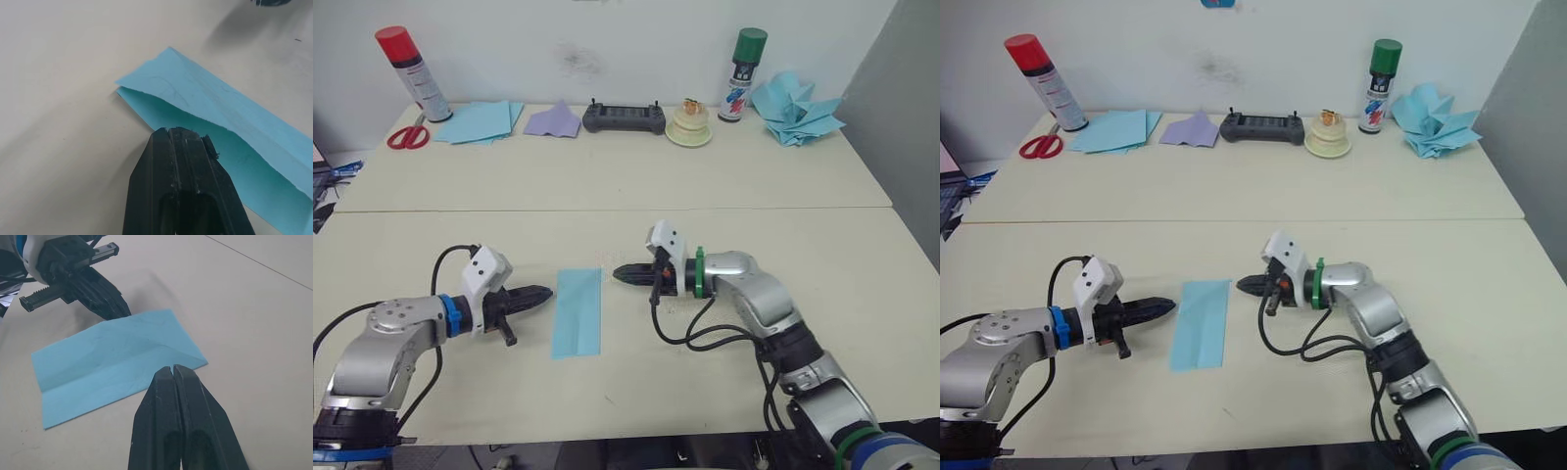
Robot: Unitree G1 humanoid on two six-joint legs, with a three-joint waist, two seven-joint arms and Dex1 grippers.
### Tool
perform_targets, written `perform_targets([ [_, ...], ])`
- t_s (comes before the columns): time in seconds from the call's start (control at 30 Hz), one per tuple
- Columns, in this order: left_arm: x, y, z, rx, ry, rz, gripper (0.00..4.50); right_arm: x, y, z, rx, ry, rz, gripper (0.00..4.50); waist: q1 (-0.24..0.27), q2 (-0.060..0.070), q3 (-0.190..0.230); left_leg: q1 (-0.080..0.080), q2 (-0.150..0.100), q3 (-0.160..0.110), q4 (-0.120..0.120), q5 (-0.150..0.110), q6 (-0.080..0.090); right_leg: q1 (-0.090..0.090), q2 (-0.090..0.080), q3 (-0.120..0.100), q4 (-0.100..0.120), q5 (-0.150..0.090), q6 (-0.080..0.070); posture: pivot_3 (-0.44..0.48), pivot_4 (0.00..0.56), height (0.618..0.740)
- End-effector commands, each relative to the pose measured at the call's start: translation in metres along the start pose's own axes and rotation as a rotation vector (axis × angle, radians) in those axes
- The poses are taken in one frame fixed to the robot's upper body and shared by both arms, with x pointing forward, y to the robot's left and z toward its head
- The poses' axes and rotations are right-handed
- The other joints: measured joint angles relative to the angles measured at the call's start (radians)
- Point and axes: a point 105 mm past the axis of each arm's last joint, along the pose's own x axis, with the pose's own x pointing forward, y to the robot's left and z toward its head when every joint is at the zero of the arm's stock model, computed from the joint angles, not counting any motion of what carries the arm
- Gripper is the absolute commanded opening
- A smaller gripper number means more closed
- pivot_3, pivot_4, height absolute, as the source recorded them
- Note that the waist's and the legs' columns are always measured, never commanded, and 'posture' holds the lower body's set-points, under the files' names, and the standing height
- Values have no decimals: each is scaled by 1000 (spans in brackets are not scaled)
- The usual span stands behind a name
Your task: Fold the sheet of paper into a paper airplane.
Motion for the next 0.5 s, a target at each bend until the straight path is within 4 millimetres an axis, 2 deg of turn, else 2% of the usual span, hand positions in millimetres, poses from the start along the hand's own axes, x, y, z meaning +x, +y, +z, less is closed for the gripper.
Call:
perform_targets([
  [0.03,4,-9,4,32,-9,-31,0,-3,8,7,-38,14,15,29,0,0,0,0,0,0,0,0,0,0,0,0,1,0,0,0,150,740],
  [0.5,11,-9,10,47,-34,-45,0,-5,8,6,63,39,-14,29,0,0,0,-1,0,-7,10,0,0,5,0,-10,4,0,0,0,150,740],
])
